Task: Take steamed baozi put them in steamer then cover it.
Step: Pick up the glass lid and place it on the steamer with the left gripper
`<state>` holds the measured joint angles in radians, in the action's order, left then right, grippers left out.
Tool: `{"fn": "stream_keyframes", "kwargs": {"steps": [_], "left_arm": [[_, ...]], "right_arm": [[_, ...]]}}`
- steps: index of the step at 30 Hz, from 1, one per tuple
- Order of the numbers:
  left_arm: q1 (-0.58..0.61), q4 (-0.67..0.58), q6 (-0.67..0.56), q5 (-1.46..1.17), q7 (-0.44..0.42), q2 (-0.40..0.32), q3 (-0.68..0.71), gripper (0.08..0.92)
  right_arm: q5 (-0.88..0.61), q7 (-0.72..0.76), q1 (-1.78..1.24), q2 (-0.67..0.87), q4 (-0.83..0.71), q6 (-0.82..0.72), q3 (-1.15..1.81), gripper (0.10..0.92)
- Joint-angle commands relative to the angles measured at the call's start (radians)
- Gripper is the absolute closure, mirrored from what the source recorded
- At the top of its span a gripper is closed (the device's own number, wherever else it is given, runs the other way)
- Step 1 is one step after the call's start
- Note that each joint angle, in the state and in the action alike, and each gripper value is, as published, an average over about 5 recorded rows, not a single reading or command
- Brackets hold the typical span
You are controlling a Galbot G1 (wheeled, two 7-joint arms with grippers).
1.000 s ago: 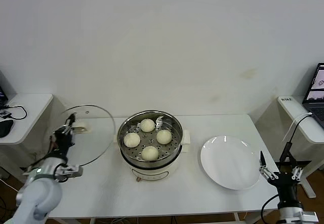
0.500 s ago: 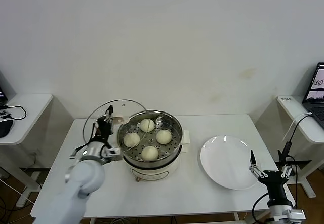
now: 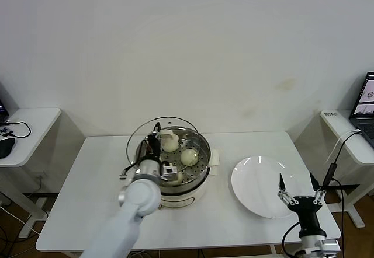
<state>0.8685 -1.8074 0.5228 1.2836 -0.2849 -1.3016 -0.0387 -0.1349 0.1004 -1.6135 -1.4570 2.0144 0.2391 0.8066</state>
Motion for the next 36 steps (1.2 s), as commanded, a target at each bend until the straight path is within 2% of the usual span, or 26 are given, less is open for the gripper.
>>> {"fn": "stream_keyframes", "kwargs": {"steps": [1, 23, 36], "left_arm": [[-0.021, 0.065, 0.027, 0.108, -0.055, -0.113, 0.055, 0.851], [0.044, 0.023, 0.001, 0.153, -0.072, -0.097, 0.02, 0.851], [0.042, 0.053, -0.008, 0.162, -0.068, -0.107, 0.021, 0.851]], "right_arm": [[0.007, 0.0, 0.005, -0.003, -0.004, 0.002, -0.015, 0.202], [0.009, 0.001, 0.009, -0.002, -0.009, 0.001, -0.031, 0.203], [0.003, 0.001, 0.014, 0.005, -0.015, 0.002, -0.032, 0.202]]}}
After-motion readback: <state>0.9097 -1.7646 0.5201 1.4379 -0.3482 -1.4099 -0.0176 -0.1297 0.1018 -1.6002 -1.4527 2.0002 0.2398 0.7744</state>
